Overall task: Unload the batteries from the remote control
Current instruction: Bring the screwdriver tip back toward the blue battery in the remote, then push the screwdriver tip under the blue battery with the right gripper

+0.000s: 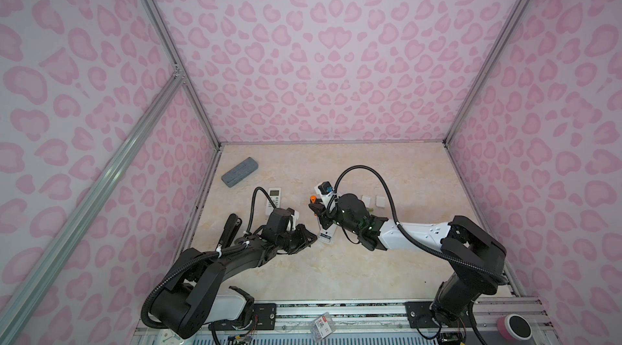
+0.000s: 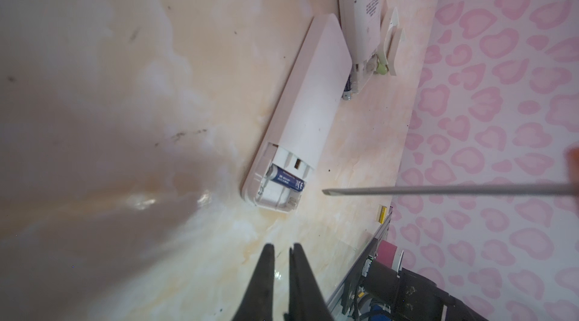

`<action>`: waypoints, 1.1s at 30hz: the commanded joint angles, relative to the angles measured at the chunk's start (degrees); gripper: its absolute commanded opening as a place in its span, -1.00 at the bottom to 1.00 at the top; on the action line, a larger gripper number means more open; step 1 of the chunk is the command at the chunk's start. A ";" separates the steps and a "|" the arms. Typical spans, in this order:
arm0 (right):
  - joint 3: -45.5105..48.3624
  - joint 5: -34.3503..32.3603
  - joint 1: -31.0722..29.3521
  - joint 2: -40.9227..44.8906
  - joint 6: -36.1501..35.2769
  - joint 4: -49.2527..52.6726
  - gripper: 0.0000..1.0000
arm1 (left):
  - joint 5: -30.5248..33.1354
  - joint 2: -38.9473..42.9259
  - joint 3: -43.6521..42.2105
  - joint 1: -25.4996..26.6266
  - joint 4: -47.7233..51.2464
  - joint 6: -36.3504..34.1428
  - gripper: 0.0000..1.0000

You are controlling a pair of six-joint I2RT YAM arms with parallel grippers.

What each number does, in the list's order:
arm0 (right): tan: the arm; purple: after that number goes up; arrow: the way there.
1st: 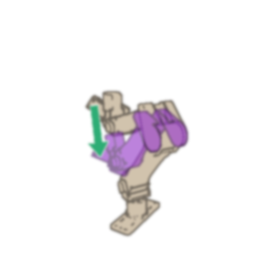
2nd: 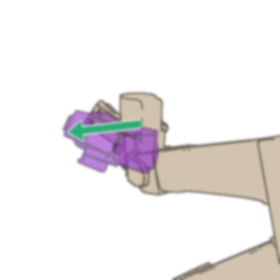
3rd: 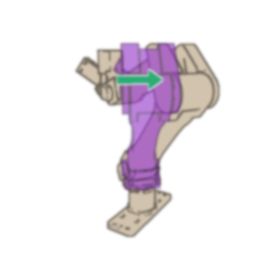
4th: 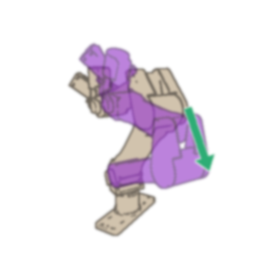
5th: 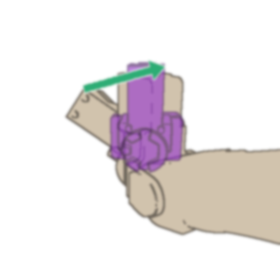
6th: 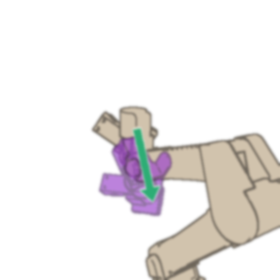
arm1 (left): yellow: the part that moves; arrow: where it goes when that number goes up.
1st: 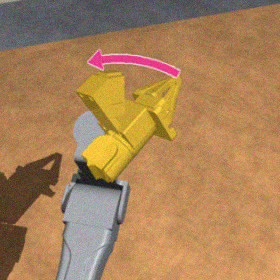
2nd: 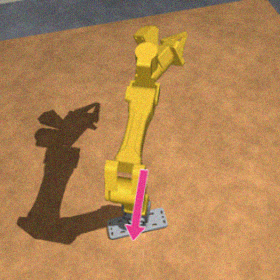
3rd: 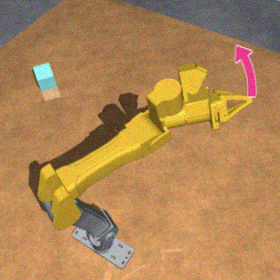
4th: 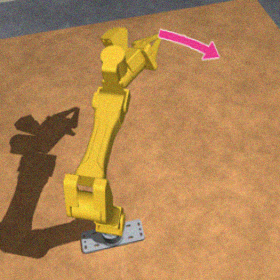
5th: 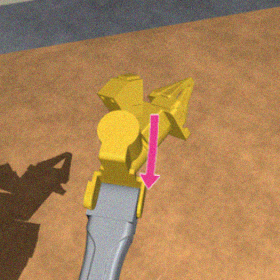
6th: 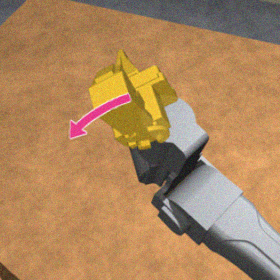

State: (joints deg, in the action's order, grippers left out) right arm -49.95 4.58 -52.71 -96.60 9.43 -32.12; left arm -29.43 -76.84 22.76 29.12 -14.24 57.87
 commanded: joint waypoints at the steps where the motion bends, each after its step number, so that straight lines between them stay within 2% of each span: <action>1: 2.73 2.51 -0.02 -0.31 -0.32 -12.55 -1.00 | 1.18 -0.58 -0.62 0.98 -4.92 3.27 -0.74; 10: 6.21 4.64 1.87 -0.17 0.54 -15.95 -1.00 | 3.06 -3.41 -0.25 3.17 -7.02 4.68 -0.75; 16: 7.27 6.16 2.43 0.09 -1.35 -14.84 -1.00 | 2.80 -6.63 1.16 3.92 -8.17 5.24 -0.77; 33: 11.26 10.09 5.38 -0.24 -1.39 -17.80 -1.00 | 3.24 -9.48 2.06 4.10 -7.69 4.96 -0.79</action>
State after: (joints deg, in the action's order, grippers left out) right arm -38.96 13.61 -47.48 -96.53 8.38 -46.83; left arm -26.61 -86.08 24.36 33.23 -21.02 62.94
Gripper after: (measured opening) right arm 0.201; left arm 0.108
